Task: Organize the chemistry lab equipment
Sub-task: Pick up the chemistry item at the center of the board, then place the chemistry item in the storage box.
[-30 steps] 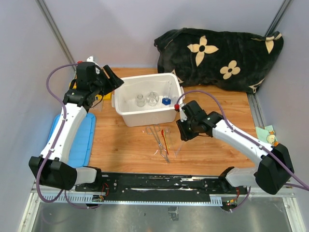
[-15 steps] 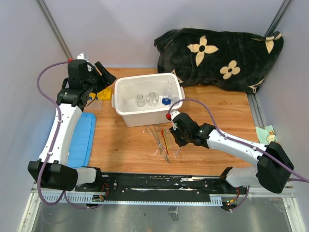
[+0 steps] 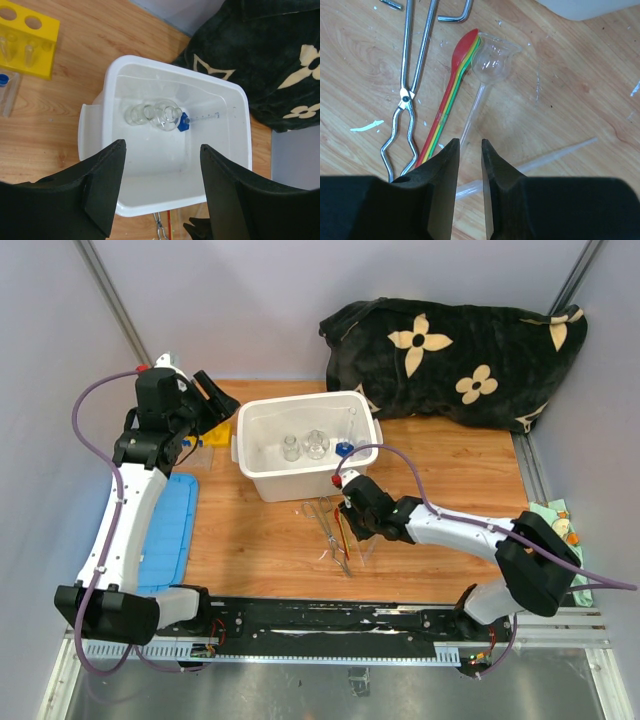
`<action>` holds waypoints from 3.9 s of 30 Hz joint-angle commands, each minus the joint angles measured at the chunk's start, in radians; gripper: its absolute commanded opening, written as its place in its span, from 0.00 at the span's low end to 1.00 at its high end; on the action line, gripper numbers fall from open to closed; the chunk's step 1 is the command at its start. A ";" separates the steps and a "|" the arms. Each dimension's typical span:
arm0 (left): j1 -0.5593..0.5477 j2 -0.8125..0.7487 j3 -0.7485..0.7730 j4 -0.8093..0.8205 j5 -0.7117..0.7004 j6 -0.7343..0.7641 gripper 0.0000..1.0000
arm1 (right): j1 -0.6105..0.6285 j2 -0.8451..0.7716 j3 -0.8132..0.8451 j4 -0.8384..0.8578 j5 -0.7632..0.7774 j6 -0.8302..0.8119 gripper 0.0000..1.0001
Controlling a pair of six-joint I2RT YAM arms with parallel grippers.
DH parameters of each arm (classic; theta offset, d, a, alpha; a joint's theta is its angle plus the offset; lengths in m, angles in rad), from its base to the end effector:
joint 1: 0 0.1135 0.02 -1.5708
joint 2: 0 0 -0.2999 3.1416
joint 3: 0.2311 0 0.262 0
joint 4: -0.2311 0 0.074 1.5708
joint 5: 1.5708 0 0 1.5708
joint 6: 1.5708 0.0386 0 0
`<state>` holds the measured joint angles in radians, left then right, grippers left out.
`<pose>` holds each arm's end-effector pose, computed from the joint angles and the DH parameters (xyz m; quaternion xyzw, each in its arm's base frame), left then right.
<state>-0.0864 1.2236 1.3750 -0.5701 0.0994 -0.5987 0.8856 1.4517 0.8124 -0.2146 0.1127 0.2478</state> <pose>0.2624 -0.0266 0.4476 -0.1860 0.8171 -0.2220 0.4984 0.1924 0.2285 0.2226 -0.2744 0.8940 0.1435 0.3238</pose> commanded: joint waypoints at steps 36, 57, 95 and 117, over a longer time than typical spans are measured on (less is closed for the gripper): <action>0.005 0.007 -0.012 0.050 0.033 -0.003 0.66 | 0.019 -0.107 0.123 -0.209 0.080 -0.007 0.01; 0.005 0.197 0.166 0.055 0.021 0.028 0.66 | 0.008 -0.067 0.763 -0.462 0.154 -0.400 0.01; 0.094 0.439 0.316 0.071 0.156 0.031 0.65 | -0.258 0.539 1.090 -0.359 -0.746 -0.996 0.00; 0.116 0.452 0.304 0.088 0.217 0.035 0.65 | -0.257 0.691 1.100 -0.409 -0.635 -0.946 0.02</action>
<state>0.0185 1.6680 1.6569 -0.5152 0.2810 -0.5652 0.6319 2.1197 1.8843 -0.6117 -0.5594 -0.7258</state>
